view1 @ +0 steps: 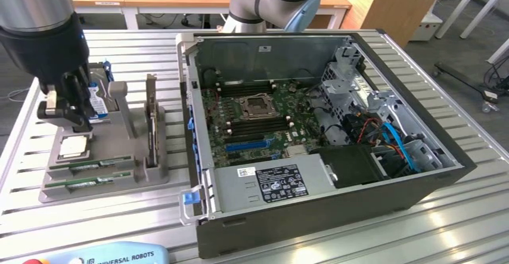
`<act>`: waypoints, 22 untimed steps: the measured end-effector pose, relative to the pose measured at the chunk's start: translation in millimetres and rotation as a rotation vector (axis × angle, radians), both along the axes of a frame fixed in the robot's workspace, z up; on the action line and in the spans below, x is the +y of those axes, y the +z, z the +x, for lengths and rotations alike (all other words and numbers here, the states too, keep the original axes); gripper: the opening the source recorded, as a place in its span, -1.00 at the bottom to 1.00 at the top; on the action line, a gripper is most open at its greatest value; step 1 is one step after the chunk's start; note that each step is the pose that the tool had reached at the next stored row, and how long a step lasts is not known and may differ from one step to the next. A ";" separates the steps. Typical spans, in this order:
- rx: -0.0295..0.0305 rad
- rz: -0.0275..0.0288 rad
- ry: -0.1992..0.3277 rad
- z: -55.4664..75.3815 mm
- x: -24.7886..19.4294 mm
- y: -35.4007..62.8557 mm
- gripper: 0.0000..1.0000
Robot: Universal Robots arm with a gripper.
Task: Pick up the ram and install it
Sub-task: 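Pick up the ram and move it above insertion slot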
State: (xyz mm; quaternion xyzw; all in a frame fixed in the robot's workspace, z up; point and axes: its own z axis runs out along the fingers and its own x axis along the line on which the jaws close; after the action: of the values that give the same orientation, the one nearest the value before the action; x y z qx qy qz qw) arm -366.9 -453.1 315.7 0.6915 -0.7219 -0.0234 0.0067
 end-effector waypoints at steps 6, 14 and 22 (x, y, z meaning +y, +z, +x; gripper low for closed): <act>0.0000 -0.0001 0.000 0.0 0.0 -1.6 -0.29; 0.0000 0.0000 0.000 0.0 0.0 -3.8 -0.29; -0.0001 0.0000 0.000 0.0 0.0 -7.1 -0.29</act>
State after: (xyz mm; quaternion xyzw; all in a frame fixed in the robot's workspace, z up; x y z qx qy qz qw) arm -366.9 -453.1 308.6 0.6916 -0.7219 -0.0233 0.0066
